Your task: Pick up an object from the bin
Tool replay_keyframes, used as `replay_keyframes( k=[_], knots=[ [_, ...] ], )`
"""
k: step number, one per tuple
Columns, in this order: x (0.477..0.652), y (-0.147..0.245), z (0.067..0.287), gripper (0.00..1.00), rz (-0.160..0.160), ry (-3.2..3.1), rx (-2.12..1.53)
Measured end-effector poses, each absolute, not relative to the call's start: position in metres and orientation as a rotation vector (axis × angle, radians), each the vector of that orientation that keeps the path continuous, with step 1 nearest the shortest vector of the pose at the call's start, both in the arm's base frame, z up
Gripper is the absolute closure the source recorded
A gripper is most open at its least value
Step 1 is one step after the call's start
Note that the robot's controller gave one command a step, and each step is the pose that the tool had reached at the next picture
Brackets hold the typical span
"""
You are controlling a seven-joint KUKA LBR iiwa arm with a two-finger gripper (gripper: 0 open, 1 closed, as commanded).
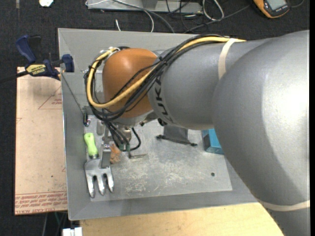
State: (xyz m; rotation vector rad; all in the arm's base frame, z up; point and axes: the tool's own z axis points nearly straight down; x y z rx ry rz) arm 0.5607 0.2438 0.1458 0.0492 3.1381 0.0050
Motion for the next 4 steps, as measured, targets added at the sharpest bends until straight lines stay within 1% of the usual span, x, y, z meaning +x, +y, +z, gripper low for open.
replay_keyframes(
  k=[1,2,3,4],
  knots=[
    [0.55,0.249,0.129,0.0,0.008,3.121,-0.292],
    [0.556,0.202,0.136,0.0,0.009,3.133,-0.03],
    [0.544,0.213,0.118,0.0,0.007,3.137,0.143],
    [0.563,0.193,0.096,0.0,0.008,3.121,-0.269]
  ],
)
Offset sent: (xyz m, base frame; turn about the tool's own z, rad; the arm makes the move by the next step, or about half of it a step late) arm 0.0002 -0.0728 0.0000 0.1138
